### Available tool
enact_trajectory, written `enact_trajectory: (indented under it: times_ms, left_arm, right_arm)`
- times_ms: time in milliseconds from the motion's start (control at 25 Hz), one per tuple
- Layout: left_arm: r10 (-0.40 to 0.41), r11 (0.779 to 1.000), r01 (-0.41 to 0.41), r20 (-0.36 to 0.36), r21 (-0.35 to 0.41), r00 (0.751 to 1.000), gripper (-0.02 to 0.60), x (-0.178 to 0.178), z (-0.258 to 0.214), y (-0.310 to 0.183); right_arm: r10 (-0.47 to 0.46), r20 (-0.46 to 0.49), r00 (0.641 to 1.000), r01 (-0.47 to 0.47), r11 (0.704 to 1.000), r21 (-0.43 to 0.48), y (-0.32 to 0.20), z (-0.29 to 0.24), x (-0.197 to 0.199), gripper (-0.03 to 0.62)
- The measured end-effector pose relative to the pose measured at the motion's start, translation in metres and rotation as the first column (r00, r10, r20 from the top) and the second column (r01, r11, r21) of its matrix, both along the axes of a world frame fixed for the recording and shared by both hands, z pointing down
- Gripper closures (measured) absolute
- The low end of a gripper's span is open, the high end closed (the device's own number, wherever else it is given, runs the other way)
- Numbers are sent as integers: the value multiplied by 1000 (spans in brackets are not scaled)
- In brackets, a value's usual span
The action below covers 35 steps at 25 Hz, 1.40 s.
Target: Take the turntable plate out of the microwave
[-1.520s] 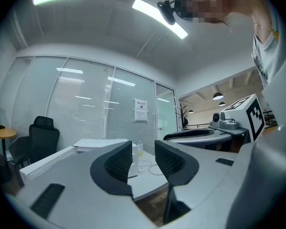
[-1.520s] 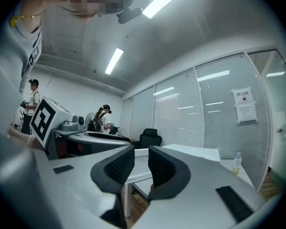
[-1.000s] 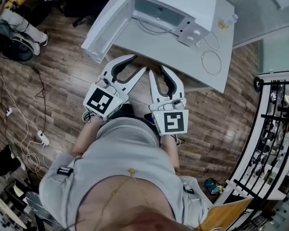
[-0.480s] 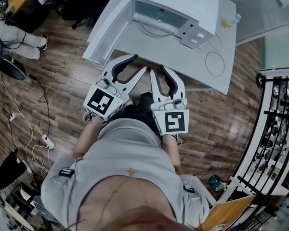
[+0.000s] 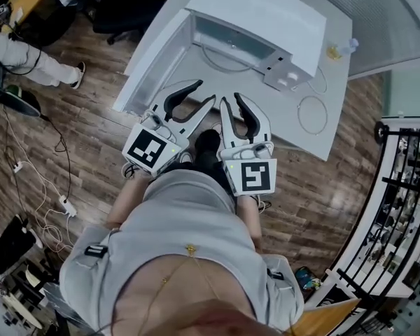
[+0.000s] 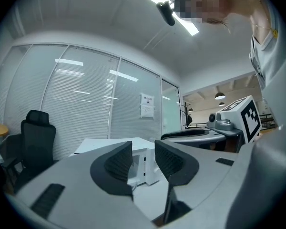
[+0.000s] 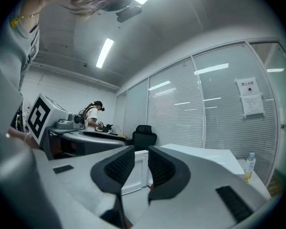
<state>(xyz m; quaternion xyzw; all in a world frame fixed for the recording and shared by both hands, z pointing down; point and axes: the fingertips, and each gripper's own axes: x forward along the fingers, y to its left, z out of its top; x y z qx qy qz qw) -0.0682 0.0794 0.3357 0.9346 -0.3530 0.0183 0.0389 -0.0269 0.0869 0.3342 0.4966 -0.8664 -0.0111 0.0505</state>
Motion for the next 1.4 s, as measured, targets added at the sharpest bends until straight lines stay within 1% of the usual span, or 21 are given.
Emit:
enact_trajectory:
  times_ms: [120,240,440,600,840,1000,1400]
  left_arm:
    - [-1,1000,0,14,10,1000,430,8,-3,-27]
    - [-4,1000,3,27,10,1000,430,15,-4,-51]
    - [-26,1000,26,36,0,999,430,20,-6,-78]
    - [-29,999,30,51,-13,998,430,24,-4,-91]
    - [-39,999,39,55,-10,998,430,36,-2,-109]
    - [-49,999,49,57,-9,997,430,41,-5,-120]
    - [-58,998,56,56,33,997,430,70,-8,-139]
  right_arm:
    - [-16,21,1000,16,1000,14,-28,-7,7,497]
    - [-33,20,999,33,999,25,-54,-11,13,497]
    - [-57,21,998,57,998,5,-81,-8,17,497]
    - [-64,30,997,64,998,-4,-95,-9,22,497]
    - [-70,21,997,71,997,-14,-112,-5,34,497]
    - [-77,27,997,77,997,0,-123,-9,41,497]
    - [-92,31,995,91,996,17,-141,-10,70,497]
